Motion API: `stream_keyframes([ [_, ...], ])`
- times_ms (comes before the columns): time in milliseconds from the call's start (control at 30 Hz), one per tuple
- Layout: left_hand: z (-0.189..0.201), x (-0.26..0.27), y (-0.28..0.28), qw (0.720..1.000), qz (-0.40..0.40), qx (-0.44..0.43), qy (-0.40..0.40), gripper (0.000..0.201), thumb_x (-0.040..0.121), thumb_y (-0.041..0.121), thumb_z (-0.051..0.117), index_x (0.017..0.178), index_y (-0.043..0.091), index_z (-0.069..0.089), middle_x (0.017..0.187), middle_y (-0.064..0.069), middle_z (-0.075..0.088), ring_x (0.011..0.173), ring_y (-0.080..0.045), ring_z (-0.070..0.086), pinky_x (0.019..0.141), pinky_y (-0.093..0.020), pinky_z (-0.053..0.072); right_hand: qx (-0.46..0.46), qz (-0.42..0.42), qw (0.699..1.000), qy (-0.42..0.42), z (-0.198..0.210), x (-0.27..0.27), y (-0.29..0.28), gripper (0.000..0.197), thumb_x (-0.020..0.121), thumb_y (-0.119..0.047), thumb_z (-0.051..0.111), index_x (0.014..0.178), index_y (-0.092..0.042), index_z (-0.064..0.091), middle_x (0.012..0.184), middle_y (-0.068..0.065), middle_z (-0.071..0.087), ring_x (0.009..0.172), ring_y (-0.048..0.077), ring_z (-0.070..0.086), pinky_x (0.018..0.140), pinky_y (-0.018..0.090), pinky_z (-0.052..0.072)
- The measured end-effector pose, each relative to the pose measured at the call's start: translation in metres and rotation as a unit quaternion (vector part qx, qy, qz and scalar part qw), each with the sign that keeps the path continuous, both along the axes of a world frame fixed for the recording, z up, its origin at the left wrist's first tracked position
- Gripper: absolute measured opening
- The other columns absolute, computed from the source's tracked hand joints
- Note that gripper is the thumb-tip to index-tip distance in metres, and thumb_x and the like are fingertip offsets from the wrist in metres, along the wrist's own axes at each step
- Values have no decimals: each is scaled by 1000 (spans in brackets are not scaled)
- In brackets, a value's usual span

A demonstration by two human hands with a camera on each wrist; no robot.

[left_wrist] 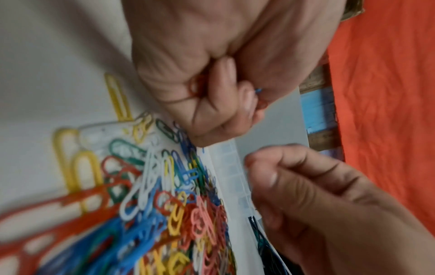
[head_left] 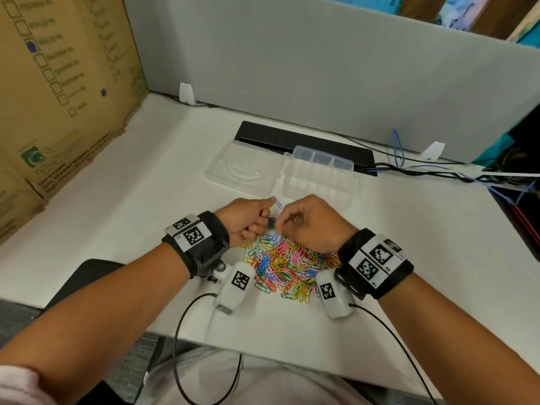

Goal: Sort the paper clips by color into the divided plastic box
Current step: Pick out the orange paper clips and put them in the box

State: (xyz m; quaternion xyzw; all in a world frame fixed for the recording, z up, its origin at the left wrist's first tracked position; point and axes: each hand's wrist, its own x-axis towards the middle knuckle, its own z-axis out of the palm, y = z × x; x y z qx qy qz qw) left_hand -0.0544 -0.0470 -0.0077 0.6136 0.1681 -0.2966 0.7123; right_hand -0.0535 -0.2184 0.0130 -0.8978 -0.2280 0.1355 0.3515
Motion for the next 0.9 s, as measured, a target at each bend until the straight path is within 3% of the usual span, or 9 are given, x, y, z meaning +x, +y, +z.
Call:
stream_keyframes([
  [133,3,5,-3,1000,24,5,-10,44,98,46,51,65,19,39,48,7,30,36,-5,28,29,-13,17,-184,74,980,5,-5,-8,2,10,80,-26,77,90,-26,76,68,-17,59,70,7,58,70,26,50],
  [233,4,6,-6,998,38,-37,29,42,101,43,45,70,15,47,52,3,41,38,-6,40,29,-13,26,-212,57,974,-46,-4,-9,-3,8,83,-23,68,85,-25,75,67,-15,54,74,15,58,70,28,47],
  [367,9,5,-10,983,57,-151,91,43,104,35,36,93,1,59,65,-9,60,50,-17,63,36,-19,48,-168,25,985,-33,-1,-6,-18,10,84,-22,66,84,-24,76,80,-7,65,78,16,62,73,34,53],
  [467,11,5,-16,973,56,-201,101,45,103,32,35,107,-5,61,74,-16,67,62,-23,70,46,-25,57,-101,-15,995,-15,-1,0,-32,12,84,-17,66,79,-24,75,82,-6,69,78,11,63,75,33,54],
  [567,12,5,-22,967,59,-224,104,45,101,29,36,112,-7,60,84,-21,71,70,-28,72,53,-29,60,-43,-41,998,-8,1,5,-45,16,86,-10,65,78,-21,73,74,-9,67,69,1,58,69,23,47],
  [700,11,7,-29,966,75,-229,93,40,101,24,36,110,-6,60,87,-20,72,72,-28,73,57,-31,60,16,-84,996,-1,11,4,-53,18,88,-6,66,76,-19,71,70,-7,67,60,-1,57,64,18,46],
  [900,9,5,-42,972,39,-213,95,39,102,25,37,111,-5,60,83,-18,71,71,-25,72,53,-28,59,96,-124,986,49,25,6,-54,11,89,-2,67,82,-7,74,57,-4,62,45,4,51,46,20,43],
])
